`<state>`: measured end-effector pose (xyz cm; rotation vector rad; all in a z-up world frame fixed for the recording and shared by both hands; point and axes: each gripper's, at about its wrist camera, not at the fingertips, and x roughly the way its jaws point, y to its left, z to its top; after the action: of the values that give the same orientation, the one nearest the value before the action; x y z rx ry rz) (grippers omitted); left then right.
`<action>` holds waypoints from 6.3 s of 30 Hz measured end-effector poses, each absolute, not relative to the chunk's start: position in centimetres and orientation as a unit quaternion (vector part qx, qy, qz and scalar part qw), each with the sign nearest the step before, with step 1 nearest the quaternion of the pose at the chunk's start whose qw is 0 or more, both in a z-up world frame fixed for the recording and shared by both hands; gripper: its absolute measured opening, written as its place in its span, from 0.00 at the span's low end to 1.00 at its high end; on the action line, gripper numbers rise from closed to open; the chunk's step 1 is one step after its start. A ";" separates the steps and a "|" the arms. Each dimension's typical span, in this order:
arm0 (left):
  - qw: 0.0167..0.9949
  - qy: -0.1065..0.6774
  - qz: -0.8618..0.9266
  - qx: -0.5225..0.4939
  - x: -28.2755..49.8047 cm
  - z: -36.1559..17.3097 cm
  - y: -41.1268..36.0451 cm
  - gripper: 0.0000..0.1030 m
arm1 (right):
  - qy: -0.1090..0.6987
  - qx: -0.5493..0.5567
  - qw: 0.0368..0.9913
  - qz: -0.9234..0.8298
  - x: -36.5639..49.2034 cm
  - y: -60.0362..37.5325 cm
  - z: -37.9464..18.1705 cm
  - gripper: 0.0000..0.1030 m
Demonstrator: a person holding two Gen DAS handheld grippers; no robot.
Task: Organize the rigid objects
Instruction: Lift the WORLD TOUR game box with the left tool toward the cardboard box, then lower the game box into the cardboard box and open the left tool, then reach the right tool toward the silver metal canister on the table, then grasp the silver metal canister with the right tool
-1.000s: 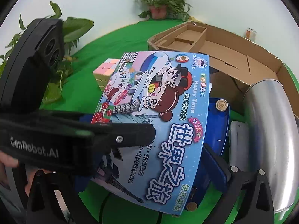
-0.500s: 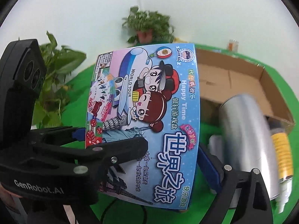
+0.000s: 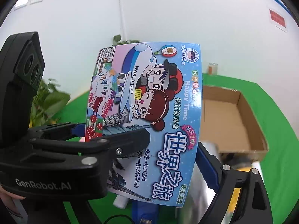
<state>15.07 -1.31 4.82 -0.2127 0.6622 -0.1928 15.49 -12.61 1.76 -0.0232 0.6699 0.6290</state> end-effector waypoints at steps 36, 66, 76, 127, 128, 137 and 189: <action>0.858 0.501 -0.038 -0.107 31.1 -4.6 3.3 0.72 | 0.603 -0.039 0.735 0.307 40.2 -5.9 -7.7 0.75; 0.958 0.283 -0.019 -0.034 18.5 2.1 6.2 0.70 | 0.556 -0.042 0.772 0.305 42.0 -10.6 -2.5 0.83; 0.953 0.302 0.021 -0.012 12.8 1.1 3.3 0.80 | 0.355 -0.042 0.909 0.212 26.4 -20.5 4.7 1.00; 0.930 0.354 -0.062 -0.075 9.5 -1.2 -1.2 0.95 | 0.354 -0.035 0.918 0.176 14.2 -21.9 -1.6 0.99; 0.929 0.357 -0.067 -0.077 9.5 -1.3 -1.2 0.95 | 0.354 -0.032 0.918 0.176 14.3 -22.1 -1.5 0.99; 0.911 0.389 -0.104 -0.083 9.6 -2.6 -1.8 0.95 | 0.394 0.002 0.903 0.173 14.6 -24.6 -3.2 0.89; 0.734 0.582 -0.271 -0.221 8.8 -10.6 -9.6 0.87 | 0.561 0.073 0.770 0.294 5.6 -26.9 -7.1 0.85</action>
<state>8.83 -9.60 -10.60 -0.4858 1.2791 -0.5950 5.64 -26.87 -7.11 0.1593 1.2176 0.6386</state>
